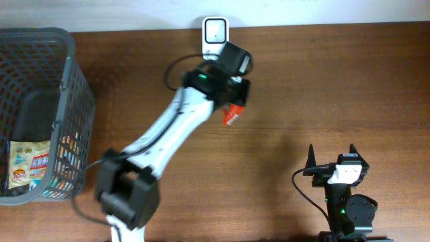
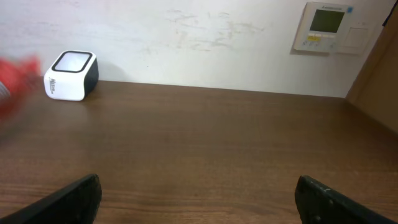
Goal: Scan the item barcode
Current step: 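Lift the red bag out and carry it toward the scanner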
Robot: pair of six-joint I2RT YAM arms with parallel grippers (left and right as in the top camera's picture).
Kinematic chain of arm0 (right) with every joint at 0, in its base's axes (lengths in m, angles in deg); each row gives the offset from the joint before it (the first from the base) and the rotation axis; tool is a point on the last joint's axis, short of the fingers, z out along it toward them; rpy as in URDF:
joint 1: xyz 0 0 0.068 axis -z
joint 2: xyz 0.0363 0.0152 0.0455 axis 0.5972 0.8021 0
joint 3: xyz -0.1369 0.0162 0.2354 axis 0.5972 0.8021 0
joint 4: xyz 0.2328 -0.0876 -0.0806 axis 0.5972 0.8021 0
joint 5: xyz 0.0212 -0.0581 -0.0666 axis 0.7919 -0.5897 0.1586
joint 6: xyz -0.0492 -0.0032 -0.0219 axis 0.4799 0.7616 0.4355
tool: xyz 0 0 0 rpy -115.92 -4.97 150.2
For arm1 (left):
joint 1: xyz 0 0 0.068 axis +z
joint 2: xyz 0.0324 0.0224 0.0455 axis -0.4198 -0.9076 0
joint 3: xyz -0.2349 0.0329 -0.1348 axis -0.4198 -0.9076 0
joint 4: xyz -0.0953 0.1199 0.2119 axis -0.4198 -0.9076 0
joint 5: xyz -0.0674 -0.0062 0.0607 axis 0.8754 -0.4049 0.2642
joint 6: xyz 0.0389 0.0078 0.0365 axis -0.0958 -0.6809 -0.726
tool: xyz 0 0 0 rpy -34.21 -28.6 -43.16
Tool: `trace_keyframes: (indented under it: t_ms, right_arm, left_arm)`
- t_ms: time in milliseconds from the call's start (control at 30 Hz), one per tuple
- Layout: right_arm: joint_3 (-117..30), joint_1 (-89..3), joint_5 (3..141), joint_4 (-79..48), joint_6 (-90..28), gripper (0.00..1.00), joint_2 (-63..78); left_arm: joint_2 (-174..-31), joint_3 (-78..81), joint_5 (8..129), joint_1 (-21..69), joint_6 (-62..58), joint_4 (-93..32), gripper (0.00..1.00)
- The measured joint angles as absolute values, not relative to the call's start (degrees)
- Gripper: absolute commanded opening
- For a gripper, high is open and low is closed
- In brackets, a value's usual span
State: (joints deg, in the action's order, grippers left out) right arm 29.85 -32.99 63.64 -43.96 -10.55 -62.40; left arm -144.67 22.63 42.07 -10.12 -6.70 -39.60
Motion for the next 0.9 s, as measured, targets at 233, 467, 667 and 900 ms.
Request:
trace_keyframes:
  t_ms: [233,467,667,900]
  right_arm:
    - [29.9,-33.0,63.6,-43.9,-10.5,0.99,-62.4]
    - [29.9,-33.0,63.6,-44.0,-10.5,0.98,-62.4]
    - [29.9,-33.0,63.6,-44.0,-10.5,0.98,-62.4]
    - [29.9,-33.0,63.6,-44.0,-10.5,0.98,-62.4]
  left_arm:
    - [-152.1,22.3,41.5,-15.5,-8.8,-39.2,1.00]
    - [-152.1,25.4,41.6,-16.6,-8.9,-44.0,0.58]
    - [-150.3,37.4,41.6,-14.1,-8.4,-59.4,0.00]
    - [-149.5,28.4,45.3,-14.2,-4.2,-61.5,0.00]
